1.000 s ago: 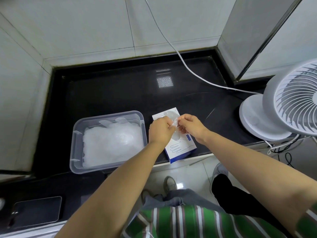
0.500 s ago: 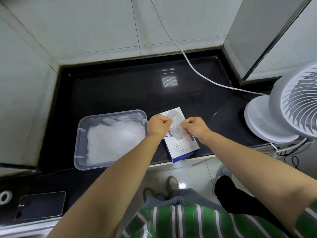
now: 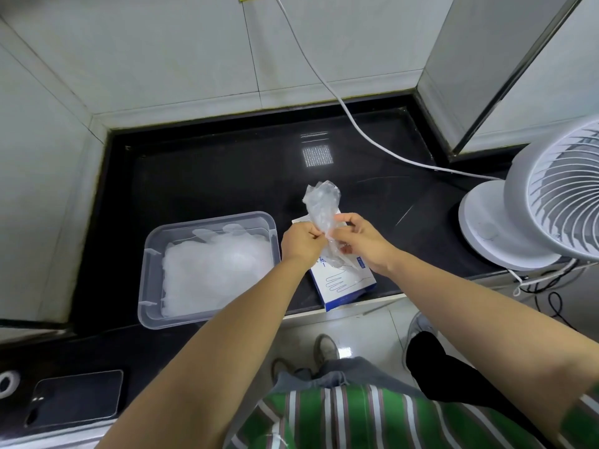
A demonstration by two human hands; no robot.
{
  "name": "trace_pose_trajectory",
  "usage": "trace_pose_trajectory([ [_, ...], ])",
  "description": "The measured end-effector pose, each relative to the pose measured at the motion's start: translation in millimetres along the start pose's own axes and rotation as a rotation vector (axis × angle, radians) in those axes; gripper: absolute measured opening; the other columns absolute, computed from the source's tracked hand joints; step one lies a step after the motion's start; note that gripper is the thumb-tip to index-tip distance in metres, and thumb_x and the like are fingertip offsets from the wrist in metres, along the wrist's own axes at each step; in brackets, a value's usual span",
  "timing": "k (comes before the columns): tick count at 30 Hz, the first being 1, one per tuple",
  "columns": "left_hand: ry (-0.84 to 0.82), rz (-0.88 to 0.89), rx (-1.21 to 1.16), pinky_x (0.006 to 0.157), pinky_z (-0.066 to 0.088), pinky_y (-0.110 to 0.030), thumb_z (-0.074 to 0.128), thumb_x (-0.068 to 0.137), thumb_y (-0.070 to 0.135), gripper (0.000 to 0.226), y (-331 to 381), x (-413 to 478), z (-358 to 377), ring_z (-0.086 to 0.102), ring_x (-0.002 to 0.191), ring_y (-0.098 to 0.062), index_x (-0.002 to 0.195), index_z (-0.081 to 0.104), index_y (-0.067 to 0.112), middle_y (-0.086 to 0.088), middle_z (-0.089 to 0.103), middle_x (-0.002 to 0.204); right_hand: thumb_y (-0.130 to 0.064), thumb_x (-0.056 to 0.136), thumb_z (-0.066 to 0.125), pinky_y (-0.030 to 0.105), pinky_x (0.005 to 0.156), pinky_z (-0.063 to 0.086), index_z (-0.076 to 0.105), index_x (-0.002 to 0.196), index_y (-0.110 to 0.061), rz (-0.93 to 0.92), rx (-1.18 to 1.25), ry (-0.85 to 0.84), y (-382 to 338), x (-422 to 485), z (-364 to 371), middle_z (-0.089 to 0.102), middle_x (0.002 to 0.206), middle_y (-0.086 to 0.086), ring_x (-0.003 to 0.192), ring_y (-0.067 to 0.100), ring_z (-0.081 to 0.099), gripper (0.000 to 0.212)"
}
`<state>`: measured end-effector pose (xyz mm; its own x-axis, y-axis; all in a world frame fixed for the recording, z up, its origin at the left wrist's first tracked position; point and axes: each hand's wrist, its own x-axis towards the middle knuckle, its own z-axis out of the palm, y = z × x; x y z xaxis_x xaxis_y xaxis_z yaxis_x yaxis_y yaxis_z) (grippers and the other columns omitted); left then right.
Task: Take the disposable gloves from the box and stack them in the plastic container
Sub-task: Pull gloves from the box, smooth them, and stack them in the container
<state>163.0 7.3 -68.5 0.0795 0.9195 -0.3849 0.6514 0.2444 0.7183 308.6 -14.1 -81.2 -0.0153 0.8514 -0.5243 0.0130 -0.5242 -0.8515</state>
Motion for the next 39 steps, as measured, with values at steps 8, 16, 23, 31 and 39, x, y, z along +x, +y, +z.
trace_pose_trajectory([
  [8,0.042,-0.078,-0.162,0.077,0.056,-0.039,0.062,0.088,0.013,0.022,-3.1,4.3,-7.7,0.068,0.078,-0.027,0.067,0.06,0.016,-0.009,0.068,0.076,-0.003,0.086,0.071,0.025,0.063,0.048,0.059,0.108,-0.016,-0.019,-0.007,0.234,2.3,7.1,-4.8,0.065,0.085,0.005,0.071,0.015,0.061,0.028],
  [16,0.277,0.037,-0.298,0.071,0.054,-0.046,0.05,0.096,0.015,0.026,9.8,-1.6,-25.9,0.054,0.065,-0.017,0.073,0.037,0.02,0.003,0.048,0.068,0.007,0.087,0.061,0.02,0.055,0.047,0.06,0.09,-0.019,-0.087,-0.305,0.237,1.4,5.7,1.1,0.058,0.082,0.0,0.07,0.014,0.056,0.026],
  [23,0.318,0.055,-0.542,0.042,0.032,-0.023,0.044,0.098,0.011,0.018,0.6,-5.4,-44.0,0.037,0.053,-0.015,0.081,0.039,0.015,-0.006,0.044,0.067,0.0,0.085,0.051,0.017,0.053,0.032,0.048,0.059,-0.02,-0.094,-0.978,0.113,12.0,8.2,22.3,0.044,0.062,-0.008,0.071,0.021,0.046,0.034],
  [31,0.155,0.013,-0.546,0.047,0.036,-0.016,0.035,0.095,0.004,0.021,-18.4,-15.0,-75.1,0.039,0.055,-0.007,0.077,0.042,0.011,-0.004,0.041,0.069,-0.007,0.09,0.048,0.03,0.067,0.04,0.048,0.087,-0.013,-0.099,-1.055,0.11,8.3,14.5,35.9,0.056,0.086,0.004,0.082,0.028,0.055,0.007],
  [39,0.138,0.017,-0.506,0.048,0.046,-0.015,0.038,0.099,0.007,0.016,-30.0,-24.7,-96.2,0.052,0.056,-0.01,0.091,0.052,0.005,-0.004,0.053,0.071,-0.049,0.1,0.035,0.03,0.071,0.042,0.058,0.074,-0.007,-0.098,-0.039,0.149,-25.4,-3.2,33.1,0.057,0.075,0.006,0.069,0.018,0.05,0.055],
])
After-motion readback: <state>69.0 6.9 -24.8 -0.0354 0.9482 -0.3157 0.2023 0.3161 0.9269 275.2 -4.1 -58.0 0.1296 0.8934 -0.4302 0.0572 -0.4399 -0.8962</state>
